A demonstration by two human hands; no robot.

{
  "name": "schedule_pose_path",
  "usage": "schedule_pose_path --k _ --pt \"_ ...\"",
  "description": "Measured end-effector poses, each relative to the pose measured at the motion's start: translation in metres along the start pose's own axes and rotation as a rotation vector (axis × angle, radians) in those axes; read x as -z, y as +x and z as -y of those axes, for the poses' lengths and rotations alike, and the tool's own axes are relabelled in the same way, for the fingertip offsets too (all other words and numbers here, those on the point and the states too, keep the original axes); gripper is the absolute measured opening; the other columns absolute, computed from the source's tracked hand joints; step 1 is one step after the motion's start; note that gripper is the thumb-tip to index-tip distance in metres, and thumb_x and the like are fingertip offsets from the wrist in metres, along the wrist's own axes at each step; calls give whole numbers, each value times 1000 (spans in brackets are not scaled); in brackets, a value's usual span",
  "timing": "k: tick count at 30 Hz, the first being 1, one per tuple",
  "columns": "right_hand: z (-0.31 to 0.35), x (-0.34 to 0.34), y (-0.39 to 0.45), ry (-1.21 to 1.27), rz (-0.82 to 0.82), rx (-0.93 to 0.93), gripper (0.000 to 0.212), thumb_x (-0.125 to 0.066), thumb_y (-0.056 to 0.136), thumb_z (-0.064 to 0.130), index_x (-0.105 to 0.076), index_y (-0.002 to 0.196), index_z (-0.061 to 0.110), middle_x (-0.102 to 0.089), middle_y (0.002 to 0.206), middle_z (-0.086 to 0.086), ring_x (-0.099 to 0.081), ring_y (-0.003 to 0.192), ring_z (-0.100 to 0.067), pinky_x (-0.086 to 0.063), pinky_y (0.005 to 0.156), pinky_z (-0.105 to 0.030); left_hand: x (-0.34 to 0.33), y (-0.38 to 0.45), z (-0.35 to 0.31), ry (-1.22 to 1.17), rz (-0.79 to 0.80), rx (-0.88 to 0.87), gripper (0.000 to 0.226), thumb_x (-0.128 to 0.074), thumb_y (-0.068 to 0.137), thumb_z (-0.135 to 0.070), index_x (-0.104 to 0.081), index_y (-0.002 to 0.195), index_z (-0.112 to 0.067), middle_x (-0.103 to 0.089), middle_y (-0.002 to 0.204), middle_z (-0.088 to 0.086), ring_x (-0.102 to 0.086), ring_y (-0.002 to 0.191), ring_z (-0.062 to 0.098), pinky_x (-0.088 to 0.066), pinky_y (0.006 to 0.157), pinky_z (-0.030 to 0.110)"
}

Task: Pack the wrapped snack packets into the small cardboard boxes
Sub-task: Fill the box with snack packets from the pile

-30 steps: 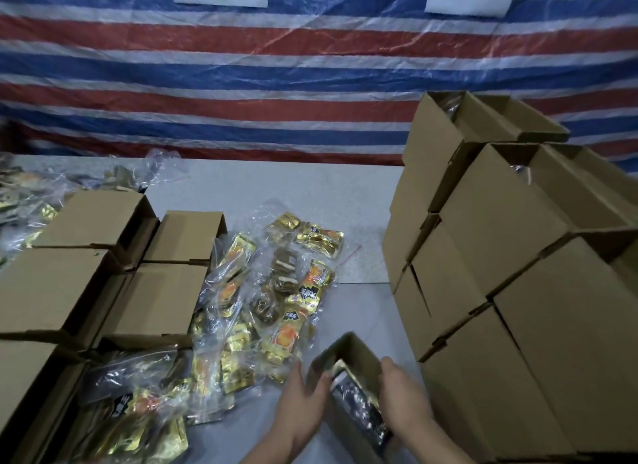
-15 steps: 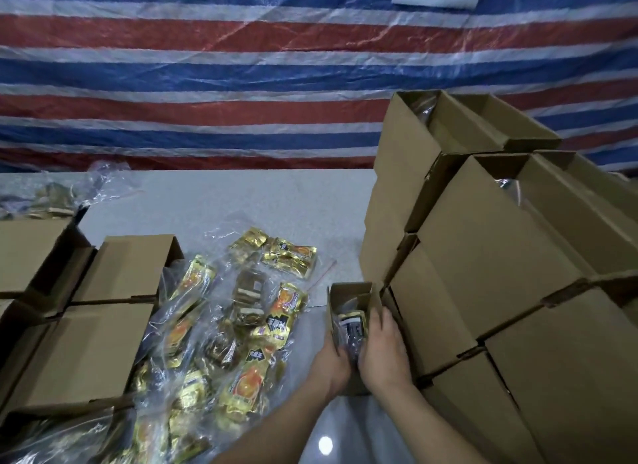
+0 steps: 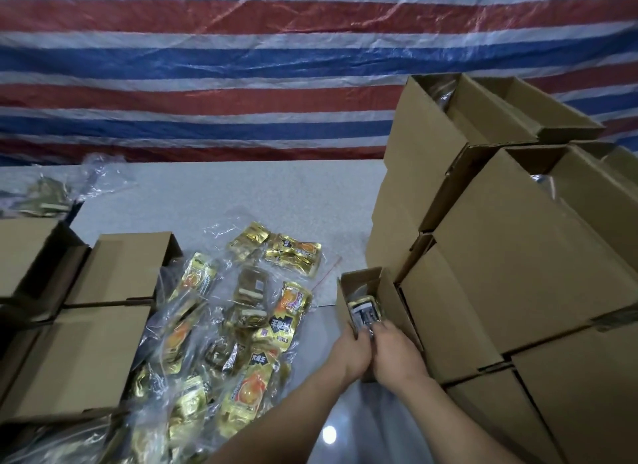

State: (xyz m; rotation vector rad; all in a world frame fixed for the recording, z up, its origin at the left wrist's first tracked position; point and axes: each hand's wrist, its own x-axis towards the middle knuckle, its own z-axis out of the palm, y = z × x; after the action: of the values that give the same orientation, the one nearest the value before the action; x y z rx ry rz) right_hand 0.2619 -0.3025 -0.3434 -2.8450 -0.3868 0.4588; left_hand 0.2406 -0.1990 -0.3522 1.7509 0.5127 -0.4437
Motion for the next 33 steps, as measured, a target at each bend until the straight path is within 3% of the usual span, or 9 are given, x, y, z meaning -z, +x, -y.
schedule_pose_path --k 3,7,12,15,19,21,24,31,33 --pt "3 1 -4 -5 -59 5 25 -42 99 24 -60 113 13 -59 118 -9 -60 108 -27 -44 90 -36 18 -6 2 74 -6 -53 48 -28 105 -43 -51 131 -9 -57 135 14 -53 125 27 -38 99 28" --pt "15 0 -10 -9 -167 63 23 -43 99 26 -61 104 13 -60 109 -8 -61 101 -27 -45 86 -37 72 -27 26 288 -77 -137 38 -37 103 -38 -55 127 -13 -64 121 8 -60 112 26 -44 88 28" --pt "27 -6 -26 -29 -119 58 36 -39 100 41 -54 121 17 -64 118 -6 -63 105 -26 -47 82 -35 154 -78 79 471 -267 -173 32 -43 101 -34 -61 122 -18 -69 115 3 -65 100 19 -49 82 27" --pt "34 -2 -35 -73 -134 24 37 -42 99 38 -51 126 16 -64 119 -8 -62 106 -27 -47 84 -36 188 -114 108 477 -357 -151 27 -45 101 -31 -62 120 -22 -69 112 -1 -62 89 10 -49 76 25" --pt "63 6 -43 -162 -194 100 24 -52 92 27 -58 107 10 -63 108 -12 -60 102 -31 -46 86 -40 220 -150 134 511 -460 -108 18 -46 100 -26 -62 103 -21 -66 98 -1 -55 79 8 -41 68 25" --pt "84 4 -48 -82 -197 185 23 -52 91 24 -59 108 10 -60 109 -12 -59 104 -31 -45 87 -40 228 -162 143 508 -498 -84 16 -46 100 -27 -61 98 -22 -64 94 -2 -56 79 10 -45 70 27" --pt "114 -4 -58 -6 -117 247 38 -47 97 30 -52 133 17 -55 128 -1 -54 117 -20 -44 96 -35 233 -177 149 450 -528 -77 24 -46 100 -32 -64 113 -21 -67 107 -6 -60 92 8 -49 81 25" --pt "164 -24 -77 59 -6 344 29 -48 96 26 -55 123 16 -55 118 -1 -55 111 -19 -43 92 -33 269 -189 139 496 -616 -56 26 -45 99 -32 -65 109 -18 -67 106 1 -64 92 17 -52 83 32" --pt "182 -26 -77 79 8 363 29 -47 97 27 -55 122 16 -55 118 -1 -55 111 -20 -43 91 -33 296 -189 134 549 -714 -58 32 -45 99 -32 -62 121 -16 -66 117 3 -63 101 18 -50 87 29"
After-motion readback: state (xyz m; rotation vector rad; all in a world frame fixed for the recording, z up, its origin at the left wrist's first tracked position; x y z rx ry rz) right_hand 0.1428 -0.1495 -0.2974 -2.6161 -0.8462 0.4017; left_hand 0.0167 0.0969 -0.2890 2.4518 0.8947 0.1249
